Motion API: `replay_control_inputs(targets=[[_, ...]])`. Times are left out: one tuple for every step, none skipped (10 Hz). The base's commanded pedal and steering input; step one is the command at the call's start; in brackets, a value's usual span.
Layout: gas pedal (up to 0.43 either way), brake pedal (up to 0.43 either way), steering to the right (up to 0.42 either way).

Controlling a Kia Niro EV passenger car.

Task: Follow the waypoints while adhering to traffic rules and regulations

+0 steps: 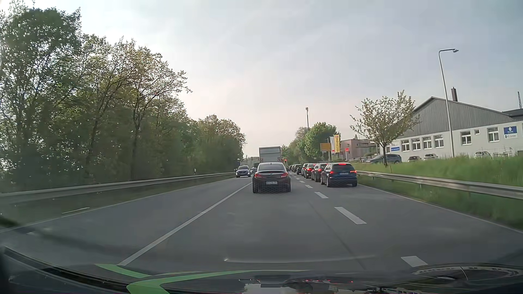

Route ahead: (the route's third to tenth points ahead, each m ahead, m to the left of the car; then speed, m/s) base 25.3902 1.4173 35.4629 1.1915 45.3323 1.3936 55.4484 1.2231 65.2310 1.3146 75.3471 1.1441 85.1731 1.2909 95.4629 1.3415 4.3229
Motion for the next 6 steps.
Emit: replay_control_inputs(targets=[[0.087, 0.000, 0.002], [0.098, 0.000, 0.002], [0.098, 0.000, 0.002], [0.098, 0.000, 0.002], [0.098, 0.000, 0.002], [0.098, 0.000, 0.002]])
